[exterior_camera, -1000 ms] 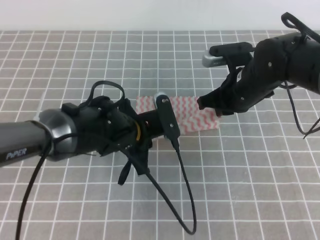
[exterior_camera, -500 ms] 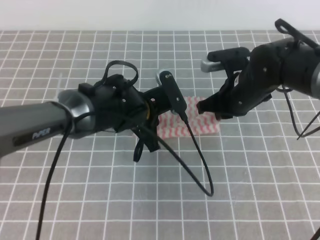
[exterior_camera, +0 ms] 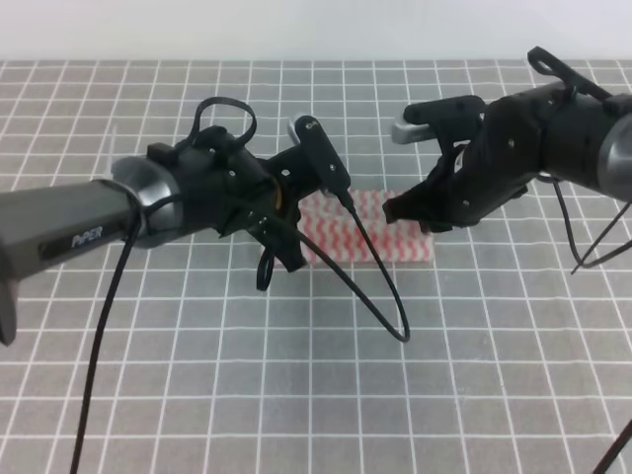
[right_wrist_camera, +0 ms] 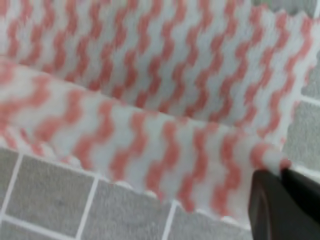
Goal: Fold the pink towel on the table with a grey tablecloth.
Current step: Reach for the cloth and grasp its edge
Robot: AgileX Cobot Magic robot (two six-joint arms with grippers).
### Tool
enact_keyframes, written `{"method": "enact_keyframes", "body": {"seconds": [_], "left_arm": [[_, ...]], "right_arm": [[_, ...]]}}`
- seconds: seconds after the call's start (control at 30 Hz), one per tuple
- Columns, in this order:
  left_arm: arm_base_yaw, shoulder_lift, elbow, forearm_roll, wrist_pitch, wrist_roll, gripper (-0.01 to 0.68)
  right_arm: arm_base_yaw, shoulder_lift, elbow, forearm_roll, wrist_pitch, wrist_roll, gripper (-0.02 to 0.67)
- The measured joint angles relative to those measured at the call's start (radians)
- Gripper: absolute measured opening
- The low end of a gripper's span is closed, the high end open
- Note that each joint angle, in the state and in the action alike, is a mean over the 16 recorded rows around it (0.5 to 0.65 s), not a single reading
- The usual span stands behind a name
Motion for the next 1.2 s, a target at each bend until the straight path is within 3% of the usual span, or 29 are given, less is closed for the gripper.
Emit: {"method": "enact_keyframes", "body": {"seconds": [1.2], "left_arm": [[0.048, 0.110, -0.106, -0.006, -0.075, 0.010, -0.001]], "right_arm": [[0.000, 0.072, -0.053, -0.065, -0.080, 0.000, -0.015]]}}
